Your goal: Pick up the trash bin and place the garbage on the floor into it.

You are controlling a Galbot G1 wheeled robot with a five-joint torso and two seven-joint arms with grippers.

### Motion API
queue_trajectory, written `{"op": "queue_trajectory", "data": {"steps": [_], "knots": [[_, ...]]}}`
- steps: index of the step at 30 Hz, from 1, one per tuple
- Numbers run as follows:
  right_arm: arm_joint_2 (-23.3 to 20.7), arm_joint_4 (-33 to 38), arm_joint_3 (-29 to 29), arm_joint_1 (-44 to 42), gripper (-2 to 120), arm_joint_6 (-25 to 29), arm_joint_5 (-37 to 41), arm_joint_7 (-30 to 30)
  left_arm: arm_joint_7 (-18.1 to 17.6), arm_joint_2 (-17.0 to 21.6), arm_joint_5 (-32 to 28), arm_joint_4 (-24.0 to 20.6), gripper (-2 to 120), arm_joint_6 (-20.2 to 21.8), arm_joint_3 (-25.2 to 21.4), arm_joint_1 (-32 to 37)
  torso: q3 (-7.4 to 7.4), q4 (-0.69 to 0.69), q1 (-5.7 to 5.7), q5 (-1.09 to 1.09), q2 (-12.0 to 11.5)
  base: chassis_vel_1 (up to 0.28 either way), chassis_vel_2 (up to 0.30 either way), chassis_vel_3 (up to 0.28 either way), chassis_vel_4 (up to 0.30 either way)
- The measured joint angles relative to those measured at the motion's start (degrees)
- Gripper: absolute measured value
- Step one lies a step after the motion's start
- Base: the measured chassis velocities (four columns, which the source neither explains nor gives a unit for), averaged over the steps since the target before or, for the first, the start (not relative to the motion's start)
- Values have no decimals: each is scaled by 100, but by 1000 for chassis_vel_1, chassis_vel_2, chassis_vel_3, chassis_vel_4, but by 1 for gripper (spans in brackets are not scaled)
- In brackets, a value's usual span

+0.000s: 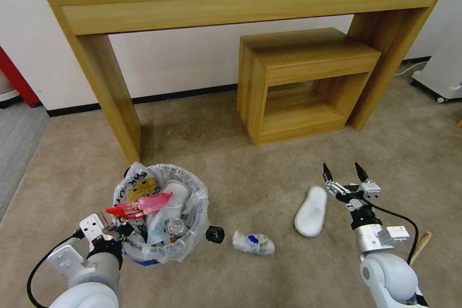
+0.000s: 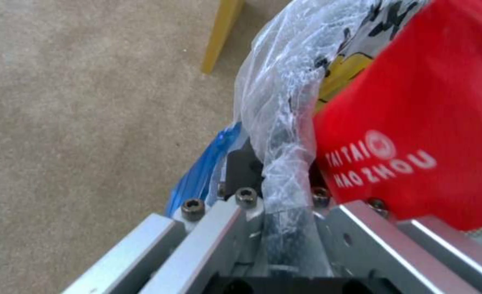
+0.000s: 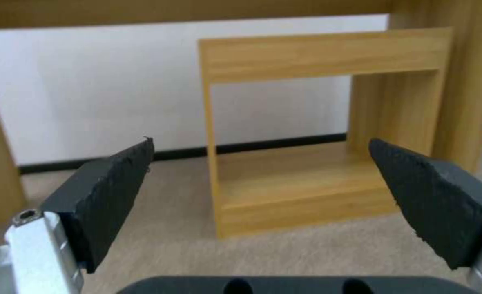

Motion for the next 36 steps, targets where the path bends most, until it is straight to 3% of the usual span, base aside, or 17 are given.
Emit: {"op": "queue_trajectory", "data": {"steps": [2,4,7,11,13,15,19,25,36], "knots": [[-13,-3,-18,7,100,-25,-9,-20,0,0,1,-1,0,-1,-1,4,0,0,0,0,0,12,-20,-51,-17],[-179,-6,-155,57,100,-475,-91,-401,-1,-4,13,-9,0,-12,-11,36,-2,-1,-1,1,1,60,-54,-40,19],[-292,-5,-221,89,100,-676,-151,-584,-1,-4,21,-11,0,-16,-18,45,-2,0,0,1,1,22,-18,-11,3],[-939,-62,-591,295,100,-1744,-307,-1192,-2,-29,119,-12,0,-41,3,66,-1,0,0,1,0,0,0,0,0],[-1001,-84,-637,336,100,-1864,-352,-1278,-2,-35,132,-12,0,-42,10,69,-1,0,0,1,1,0,0,0,0],[-1258,-242,-862,560,100,-2371,-748,-1738,-1,-58,171,-12,0,-45,34,88,0,0,0,1,0,0,0,0,0],[-1438,-561,-1186,925,100,-2821,-1306,-2372,-1,-59,179,-20,0,-58,-3,103,0,0,0,2,0,0,0,0,0],[-1374,-1549,-1613,1603,100,-2498,-2301,-3388,-2,-65,180,8,0,-93,-39,94,0,1,0,1,0,0,0,0,0],[-833,-2582,-2215,1941,100,-2114,-3116,-3651,1,-94,173,136,0,-128,-22,20,0,0,0,0,0,0,0,0,0]]}}
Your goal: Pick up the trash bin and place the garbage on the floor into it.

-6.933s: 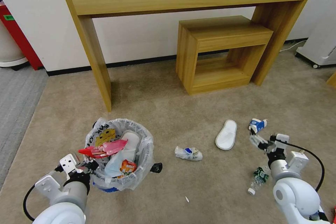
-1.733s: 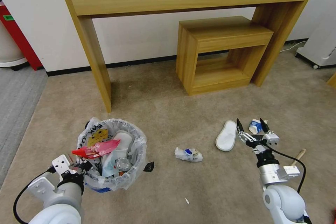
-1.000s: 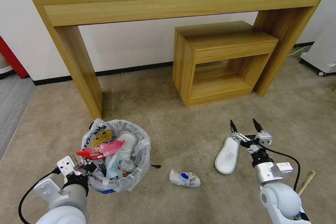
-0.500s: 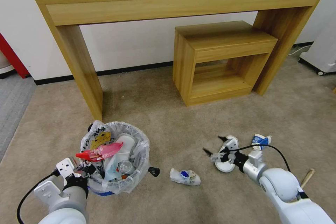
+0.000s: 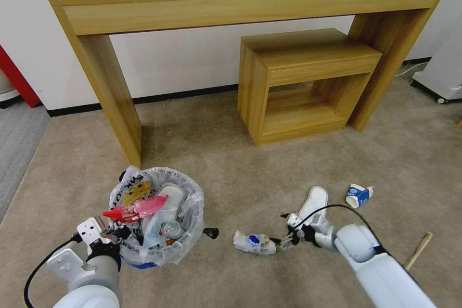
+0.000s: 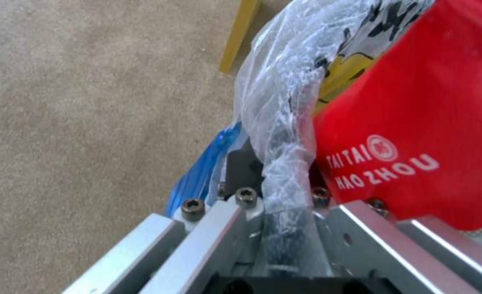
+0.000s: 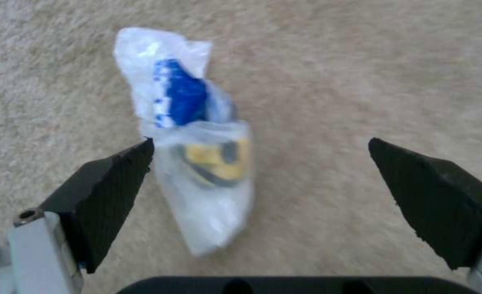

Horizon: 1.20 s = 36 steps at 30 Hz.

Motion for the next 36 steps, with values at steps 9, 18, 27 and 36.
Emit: {"op": "queue_trajectory", "data": {"steps": [9,18,27,36], "knots": [[577,-573,-67,241,94,178,-516,246,19,41,-56,6,0,-22,-80,-17,0,1,0,0,0,0,0,0,0],[570,-751,41,145,59,242,-829,224,24,48,-77,3,0,-26,-66,-21,0,0,0,1,0,0,0,0,0],[453,-655,189,21,31,366,-804,263,26,74,-76,-34,0,-45,-68,11,0,0,0,1,0,0,0,0,0],[169,-113,201,-232,2,410,-69,602,27,86,-64,-69,0,-62,-68,51,0,0,0,1,0,0,0,0,0]]}}
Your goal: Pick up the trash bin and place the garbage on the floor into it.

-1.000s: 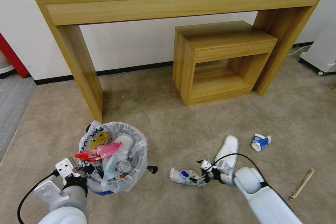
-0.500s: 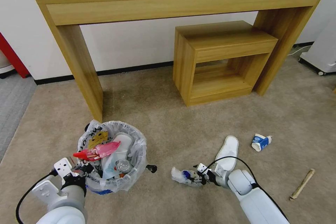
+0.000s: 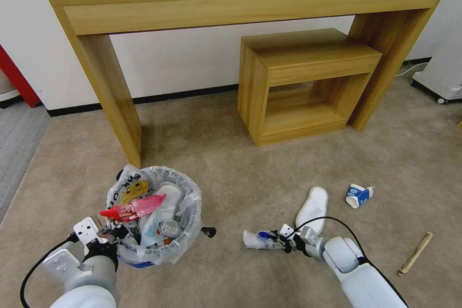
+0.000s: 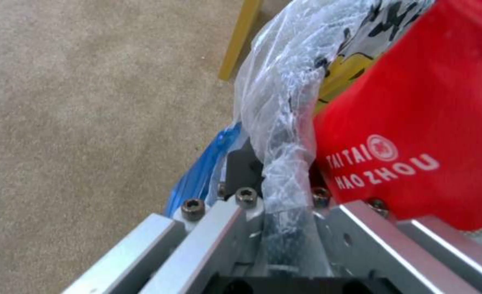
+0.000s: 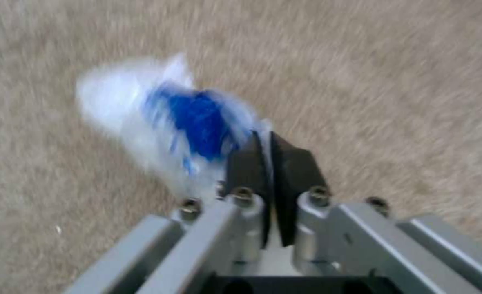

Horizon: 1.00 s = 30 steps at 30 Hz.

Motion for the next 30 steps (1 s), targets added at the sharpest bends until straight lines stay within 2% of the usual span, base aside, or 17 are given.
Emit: {"op": "queue_trajectory", "data": {"steps": [2,4,5,6,10,11,13,15,17,19,20,24,30], "knots": [[-206,403,76,-139,0,5,487,30,0,-4,9,-18,0,0,19,16,0,0,0,0,0,0,0,0,0],[-247,499,105,-165,0,50,641,23,0,-5,11,-21,0,0,22,19,0,-1,0,0,0,0,0,0,0],[-325,749,205,-210,0,263,1058,-83,1,-7,11,-25,0,-1,28,28,0,-1,0,0,0,0,0,0,0],[-325,749,205,-210,0,263,1058,-83,1,-7,11,-25,0,-1,28,28,0,-1,0,0,0,0,0,0,0],[-452,1233,351,-215,0,897,2021,-471,1,-20,29,-27,0,-5,50,54,0,1,0,-1,0,0,0,0,0],[-452,1233,351,-215,0,897,2021,-471,1,-20,29,-27,0,-5,50,54,0,1,0,-1,0,0,0,0,0],[-477,1559,324,-148,0,1331,3312,-815,1,-47,55,-16,0,-16,102,64,0,0,0,0,0,0,0,0,0],[-476,1607,314,-135,0,1356,3471,-844,1,-52,59,-13,0,-17,112,65,0,0,0,0,0,0,0,0,0],[-422,1958,158,-23,0,1419,4580,-1040,2,-93,126,5,0,-19,215,73,0,1,0,0,0,0,0,0,0],[-413,2018,109,0,0,1420,4803,-1065,6,-102,145,8,0,-21,238,75,0,1,0,-1,0,0,0,0,0],[-389,2138,-20,47,0,1418,5296,-1119,23,-119,192,18,0,-26,288,82,0,1,0,-1,0,0,0,0,0],[-256,2227,-353,224,0,1362,5811,-1182,54,-172,262,30,0,-40,430,92,0,0,0,-1,0,0,0,0,0],[-96,1902,-956,508,0,1332,5711,-1116,89,-218,259,6,0,-33,643,108,0,0,0,-1,0,0,0,0,0]]}}
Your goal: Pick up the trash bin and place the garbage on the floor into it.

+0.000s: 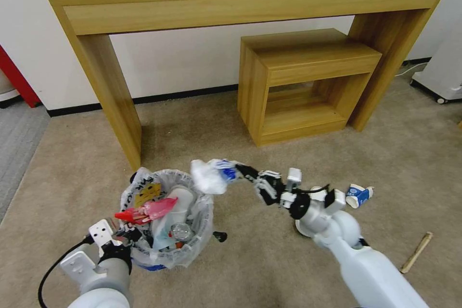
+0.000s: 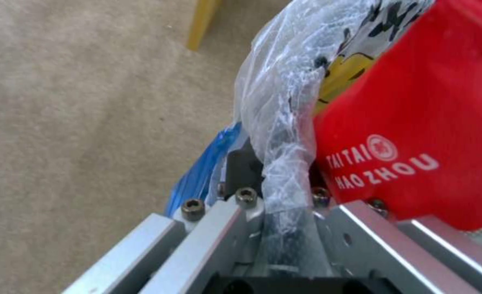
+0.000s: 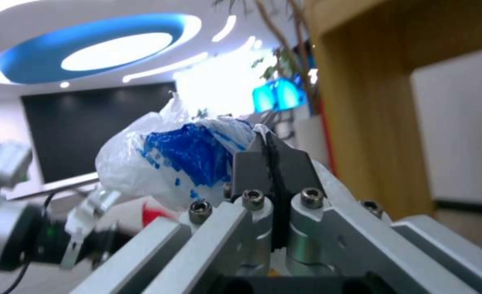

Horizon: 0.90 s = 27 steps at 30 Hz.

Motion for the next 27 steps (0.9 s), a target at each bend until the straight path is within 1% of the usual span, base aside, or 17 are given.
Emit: {"op": "queue_trajectory", "data": {"steps": [1,2,3,5,6,9,17,22,23,25,27], "knots": [[10,-126,-217,97,0,-12,-21,42,3,-5,6,-10,0,4,47,2,0,0,0,0,0,0,0,0,0],[10,-126,-217,97,0,-12,-21,42,3,-5,6,-10,0,4,47,2,0,0,0,0,0,0,0,0,0],[12,-197,-341,156,0,-19,-40,65,5,-7,9,-17,0,7,72,3,0,0,0,0,0,0,0,0,0],[19,-401,-724,367,0,-56,-139,123,12,-13,12,-51,0,20,156,13,0,0,0,0,0,0,0,0,0],[19,-401,-724,367,0,-56,-139,123,12,-13,12,-51,0,20,156,13,0,0,0,0,0,0,0,0,0],[135,-517,-1062,590,0,-103,-193,198,32,-11,16,-82,0,22,199,27,0,0,0,0,0,0,0,0,0],[167,-584,-1238,697,0,-111,-263,248,48,21,-2,-88,0,21,171,23,0,0,0,0,0,0,0,0,0],[147,-595,-1242,699,0,-111,-365,350,56,33,-10,-70,0,20,171,11,0,0,0,0,0,0,0,0,0],[142,-598,-1236,693,2,-110,-391,381,58,38,-12,-66,0,20,170,9,0,0,0,0,0,0,0,0,0],[114,-601,-1198,652,15,-111,-455,413,60,51,-22,-54,0,19,160,3,0,0,0,0,0,0,0,0,0],[109,-601,-1191,644,16,-111,-463,415,60,53,-23,-53,0,19,159,3,0,0,0,0,0,0,0,0,0]]}}
